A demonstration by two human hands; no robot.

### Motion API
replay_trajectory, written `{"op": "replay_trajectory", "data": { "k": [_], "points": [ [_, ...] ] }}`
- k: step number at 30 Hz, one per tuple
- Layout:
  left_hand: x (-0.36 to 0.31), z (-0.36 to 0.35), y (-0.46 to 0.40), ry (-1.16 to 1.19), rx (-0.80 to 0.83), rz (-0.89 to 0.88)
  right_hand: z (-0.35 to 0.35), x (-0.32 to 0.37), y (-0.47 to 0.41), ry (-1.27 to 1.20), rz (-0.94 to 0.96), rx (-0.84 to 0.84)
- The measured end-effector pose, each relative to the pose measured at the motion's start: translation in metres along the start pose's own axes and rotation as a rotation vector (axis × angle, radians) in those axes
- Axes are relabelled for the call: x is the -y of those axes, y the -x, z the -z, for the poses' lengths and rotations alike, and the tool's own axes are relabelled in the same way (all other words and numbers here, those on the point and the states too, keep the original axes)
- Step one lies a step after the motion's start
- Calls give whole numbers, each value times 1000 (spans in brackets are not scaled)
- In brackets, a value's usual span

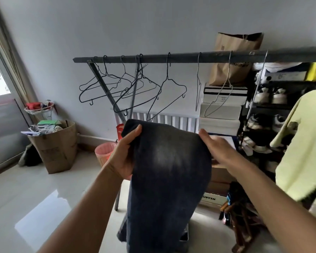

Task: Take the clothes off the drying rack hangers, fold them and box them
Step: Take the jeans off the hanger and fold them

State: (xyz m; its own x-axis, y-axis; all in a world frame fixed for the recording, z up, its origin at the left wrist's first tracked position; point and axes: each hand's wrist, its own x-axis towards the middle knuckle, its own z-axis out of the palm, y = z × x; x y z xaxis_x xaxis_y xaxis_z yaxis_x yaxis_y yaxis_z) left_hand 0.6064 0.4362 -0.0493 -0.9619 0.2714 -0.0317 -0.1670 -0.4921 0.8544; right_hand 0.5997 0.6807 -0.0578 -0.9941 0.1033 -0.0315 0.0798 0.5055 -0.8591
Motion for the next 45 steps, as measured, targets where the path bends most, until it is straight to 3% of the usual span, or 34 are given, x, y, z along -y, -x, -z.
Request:
{"op": "replay_trajectory", "data": {
  "k": [2, 4, 6, 13, 17, 19, 22, 27, 30, 32, 35, 37, 40, 42, 44, 45],
  "points": [
    [0, 2, 4, 22, -21, -21, -11, -11, 11, -347, -196, 153],
    [-1, 5, 8, 57, -41, -32, -18, -18, 17, -595, -253, 230],
    [-2, 9, 11, 74, -87, -51, -19, -18, 21, -612, -231, 270],
    [3, 14, 22, 128, -191, -113, -14, 4, 34, -297, -138, 299],
    [18, 12, 31, 144, -137, -107, -21, 6, 39, -696, -53, 255],
    [19, 11, 35, 111, -111, -111, -23, 5, 37, -794, -11, 156],
    [12, 13, 35, -79, -116, -190, -20, 4, 26, -766, 8, -42],
    [13, 13, 22, -401, -447, -256, -6, 4, 19, -493, -38, 23],
    [17, 11, 16, -438, -551, -327, -17, 0, 18, -424, 14, -185],
    [16, 14, 12, -458, -539, -364, -22, -1, 22, -485, 49, -252],
    [2, 23, 14, -555, -389, -375, -11, 1, 29, -450, 129, -83],
    [-9, 27, 16, -779, -314, -359, -3, 2, 31, -314, 195, -12],
    [-23, 22, 19, -1293, -332, -432, 1, 5, 27, -83, 308, -111],
    [-31, 19, 22, -1479, -339, -541, 2, 6, 25, -8, 348, -172],
    [-34, 28, 20, -1465, -315, -592, 5, 7, 24, -42, 375, -210],
    [-33, 33, 19, -1343, -293, -566, 7, 7, 24, -76, 389, -224]
  ]
}}
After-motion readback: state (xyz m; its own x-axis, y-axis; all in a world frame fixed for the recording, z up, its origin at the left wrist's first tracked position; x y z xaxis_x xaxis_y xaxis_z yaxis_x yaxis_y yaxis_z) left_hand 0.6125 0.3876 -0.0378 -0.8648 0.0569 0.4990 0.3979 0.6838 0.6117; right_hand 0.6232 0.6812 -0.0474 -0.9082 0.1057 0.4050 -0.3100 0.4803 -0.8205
